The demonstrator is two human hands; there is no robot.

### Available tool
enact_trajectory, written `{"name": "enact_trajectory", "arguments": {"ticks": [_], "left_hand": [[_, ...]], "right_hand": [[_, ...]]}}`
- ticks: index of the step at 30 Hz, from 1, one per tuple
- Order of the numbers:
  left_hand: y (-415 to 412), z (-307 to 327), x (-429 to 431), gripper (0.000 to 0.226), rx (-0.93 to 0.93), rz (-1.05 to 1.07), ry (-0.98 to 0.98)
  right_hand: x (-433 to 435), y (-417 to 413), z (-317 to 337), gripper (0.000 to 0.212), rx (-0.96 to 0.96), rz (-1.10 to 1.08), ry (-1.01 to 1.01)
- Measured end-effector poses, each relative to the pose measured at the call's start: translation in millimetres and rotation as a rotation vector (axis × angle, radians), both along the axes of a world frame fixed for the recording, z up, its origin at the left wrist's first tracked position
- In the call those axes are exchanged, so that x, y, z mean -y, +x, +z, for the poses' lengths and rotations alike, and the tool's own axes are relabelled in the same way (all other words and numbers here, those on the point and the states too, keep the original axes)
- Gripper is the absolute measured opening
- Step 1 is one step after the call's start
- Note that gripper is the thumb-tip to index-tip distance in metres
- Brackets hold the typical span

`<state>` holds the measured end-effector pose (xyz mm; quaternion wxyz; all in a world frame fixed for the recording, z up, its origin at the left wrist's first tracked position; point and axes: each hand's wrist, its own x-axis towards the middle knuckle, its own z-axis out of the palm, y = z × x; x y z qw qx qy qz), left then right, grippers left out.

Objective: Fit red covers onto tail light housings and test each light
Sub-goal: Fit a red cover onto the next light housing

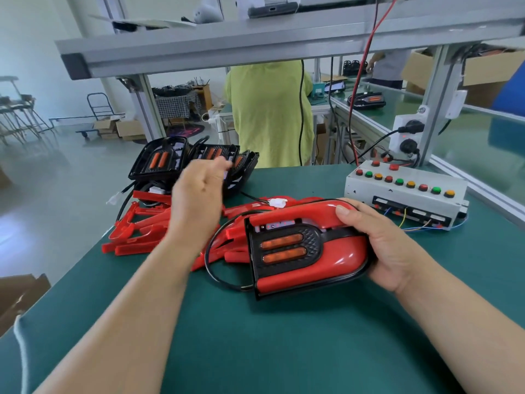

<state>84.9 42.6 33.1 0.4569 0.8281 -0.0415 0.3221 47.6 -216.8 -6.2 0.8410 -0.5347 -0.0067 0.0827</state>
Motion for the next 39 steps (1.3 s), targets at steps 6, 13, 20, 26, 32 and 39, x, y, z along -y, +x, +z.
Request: {"name": "enact_trajectory", "arguments": {"ticks": [6,13,20,26,32,39], "left_hand": [[35.5,-19.6,-85.3,0.03,-0.284,0.275,0.089],[49.4,-33.9,-135.8,0.052,-0.634,0.63,0.422],[73.9,-47.6,-163.2,0.069,-0.849,0.441,0.455],[65.9,-56.7,-134.2,0.054,-0.726,0.415,0.513],[52.1,-53.4,-109.1,0.045,-0.684,0.369,0.438],[46.4,-42.9,-99.3,0.042,-0.647,0.391,0.344]], "right_hand": [[-2.8,0.9,0.1,0.056,-0.01,-0.019,-0.017],[-2.9,0.7,0.1,0.053,-0.01,-0.014,-0.017],[-3.3,0.6,0.8,0.054,-0.008,-0.012,-0.014],[-4.6,0.2,0.8,0.056,-0.01,-0.014,0.001],[-5.0,-0.9,2.1,0.055,-0.009,-0.009,0.003],[-4.1,-2.7,3.3,0.054,-0.021,-0.02,0.012]]}}
